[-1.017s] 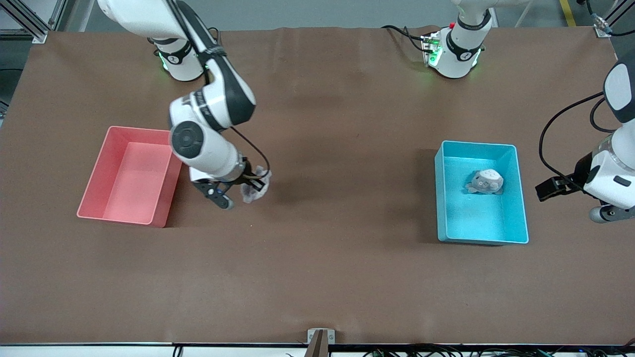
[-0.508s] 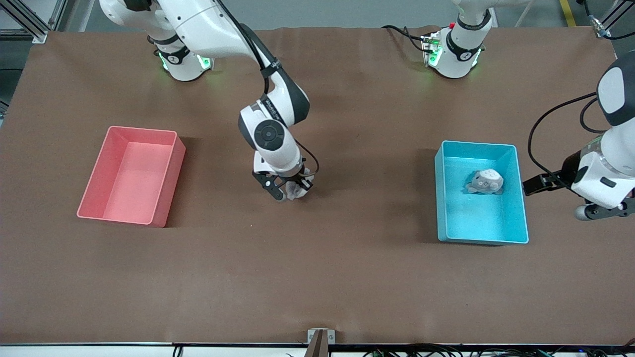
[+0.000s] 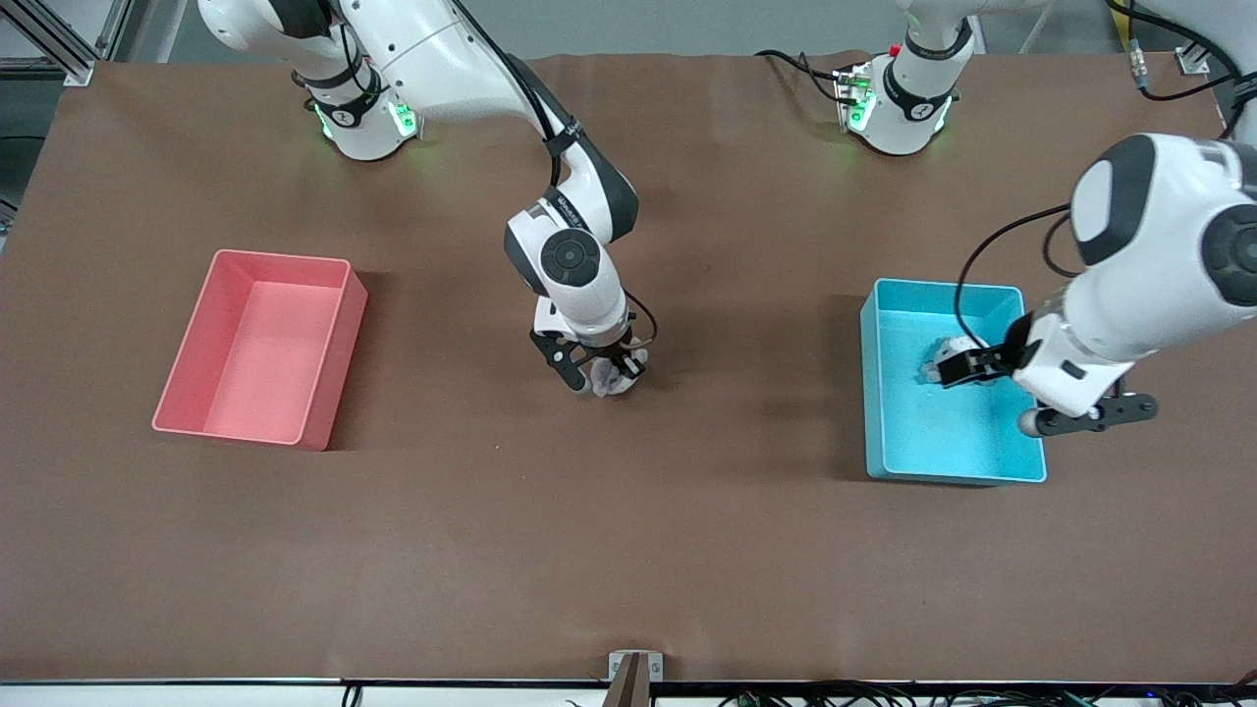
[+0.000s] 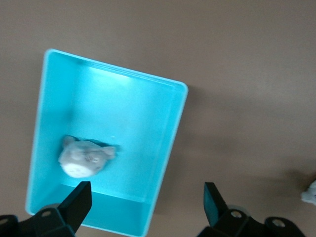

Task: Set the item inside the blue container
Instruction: 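Grasp the plush with the left gripper while the right gripper releases it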

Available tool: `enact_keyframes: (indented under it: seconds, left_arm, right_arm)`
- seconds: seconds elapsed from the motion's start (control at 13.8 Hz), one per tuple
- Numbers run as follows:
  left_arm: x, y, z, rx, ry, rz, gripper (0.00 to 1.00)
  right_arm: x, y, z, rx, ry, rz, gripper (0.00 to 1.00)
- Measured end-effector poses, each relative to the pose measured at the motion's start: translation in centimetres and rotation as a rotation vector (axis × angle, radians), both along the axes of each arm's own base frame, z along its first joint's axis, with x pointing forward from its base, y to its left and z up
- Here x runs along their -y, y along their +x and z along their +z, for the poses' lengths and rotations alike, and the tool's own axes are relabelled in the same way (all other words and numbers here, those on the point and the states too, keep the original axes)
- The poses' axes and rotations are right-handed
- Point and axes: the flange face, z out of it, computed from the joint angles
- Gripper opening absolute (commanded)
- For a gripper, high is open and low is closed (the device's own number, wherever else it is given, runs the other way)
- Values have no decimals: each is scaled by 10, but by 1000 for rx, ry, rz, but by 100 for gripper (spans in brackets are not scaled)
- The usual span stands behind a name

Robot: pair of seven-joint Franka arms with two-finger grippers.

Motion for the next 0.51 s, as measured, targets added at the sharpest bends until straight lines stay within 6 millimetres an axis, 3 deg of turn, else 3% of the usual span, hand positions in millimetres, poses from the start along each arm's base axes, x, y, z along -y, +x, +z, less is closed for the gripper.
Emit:
enact_keyframes:
  seconds: [0.51]
  left_arm:
    - [135,-33,-43,-5,-64,239,100]
  right_arm:
    - [1,21,22,28,9,16,100]
